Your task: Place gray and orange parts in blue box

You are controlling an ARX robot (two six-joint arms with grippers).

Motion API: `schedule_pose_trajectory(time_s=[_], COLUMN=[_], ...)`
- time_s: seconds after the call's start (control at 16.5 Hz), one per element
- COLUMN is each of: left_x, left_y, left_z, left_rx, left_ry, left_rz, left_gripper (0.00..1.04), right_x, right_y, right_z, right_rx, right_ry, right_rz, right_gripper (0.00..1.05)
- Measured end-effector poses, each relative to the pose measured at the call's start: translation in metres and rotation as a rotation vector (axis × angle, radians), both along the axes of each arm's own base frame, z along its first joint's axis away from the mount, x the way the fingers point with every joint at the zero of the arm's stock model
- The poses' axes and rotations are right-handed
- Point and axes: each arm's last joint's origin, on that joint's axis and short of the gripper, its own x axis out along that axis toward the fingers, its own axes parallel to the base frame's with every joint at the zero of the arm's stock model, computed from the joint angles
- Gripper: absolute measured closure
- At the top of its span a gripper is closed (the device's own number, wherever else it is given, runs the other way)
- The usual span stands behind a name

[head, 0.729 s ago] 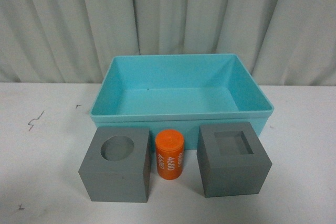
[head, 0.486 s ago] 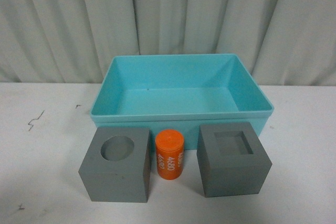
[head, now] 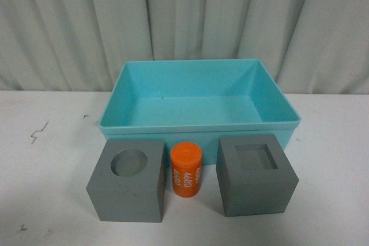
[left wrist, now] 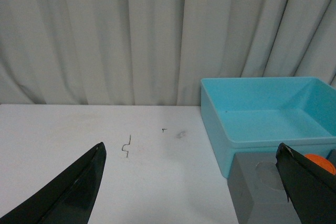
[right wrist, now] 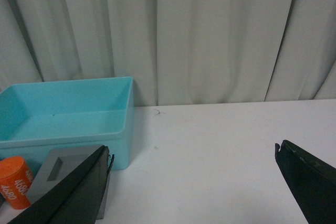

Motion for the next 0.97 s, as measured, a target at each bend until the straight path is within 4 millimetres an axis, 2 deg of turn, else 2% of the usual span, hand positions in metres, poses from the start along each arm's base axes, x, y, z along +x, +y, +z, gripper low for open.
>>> schedule_pose_trajectory(time_s=[0.97], left_x=[0.0000], left_y=[0.0000], left_z=[0.0000], left_rx=[0.000], left_ry=[0.000], left_rz=[0.000], left_gripper=[0.07], right_x=[0.0000], right_y=[0.0000], right_z=[0.0000], right_rx=[0.000], right_ry=[0.000], right_rz=[0.000], right_gripper=[0.06])
